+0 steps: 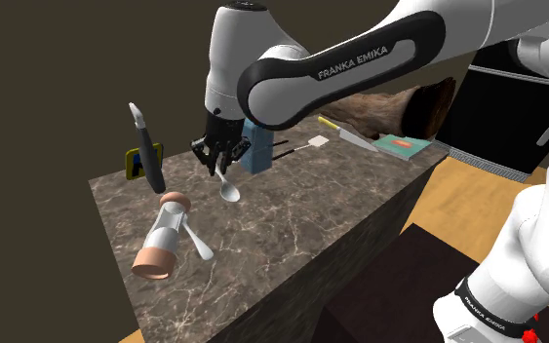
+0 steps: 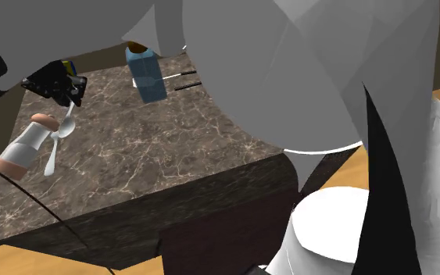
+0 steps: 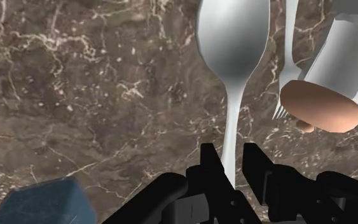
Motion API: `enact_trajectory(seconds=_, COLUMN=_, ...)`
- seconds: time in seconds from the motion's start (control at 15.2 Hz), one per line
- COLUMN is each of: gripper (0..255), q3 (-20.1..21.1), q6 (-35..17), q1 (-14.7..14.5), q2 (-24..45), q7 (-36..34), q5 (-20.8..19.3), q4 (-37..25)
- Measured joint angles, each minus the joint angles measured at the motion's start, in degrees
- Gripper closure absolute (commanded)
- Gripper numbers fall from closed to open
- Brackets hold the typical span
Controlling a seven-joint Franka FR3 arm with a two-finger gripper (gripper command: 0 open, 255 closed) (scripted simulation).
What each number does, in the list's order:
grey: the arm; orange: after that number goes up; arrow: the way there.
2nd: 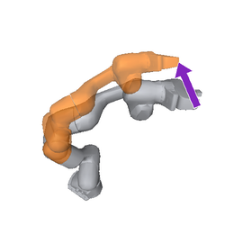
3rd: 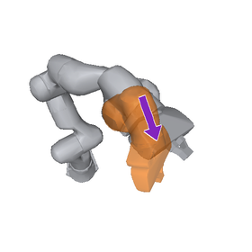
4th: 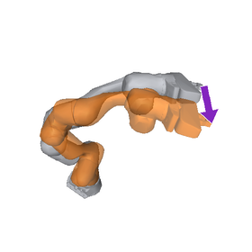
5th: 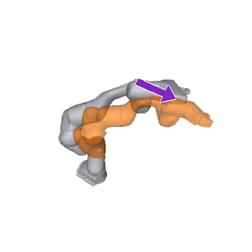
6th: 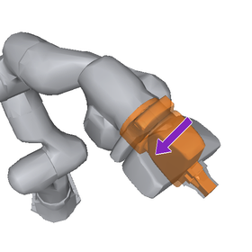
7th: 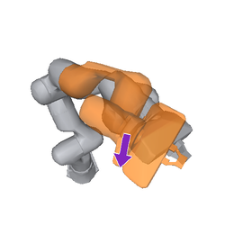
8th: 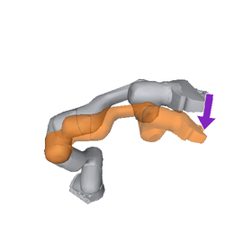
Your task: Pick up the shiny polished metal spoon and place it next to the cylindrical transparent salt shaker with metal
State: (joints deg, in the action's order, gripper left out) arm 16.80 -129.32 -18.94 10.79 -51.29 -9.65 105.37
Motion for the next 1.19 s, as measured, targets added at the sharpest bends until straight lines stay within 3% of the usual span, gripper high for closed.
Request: enact_trajectory(seconds=1.19, gripper=255, q3=-1.32, q6=-12.02, q1=-0.81, q2=6.18, q7=-3.51, q5=-4.13, q4=6.27)
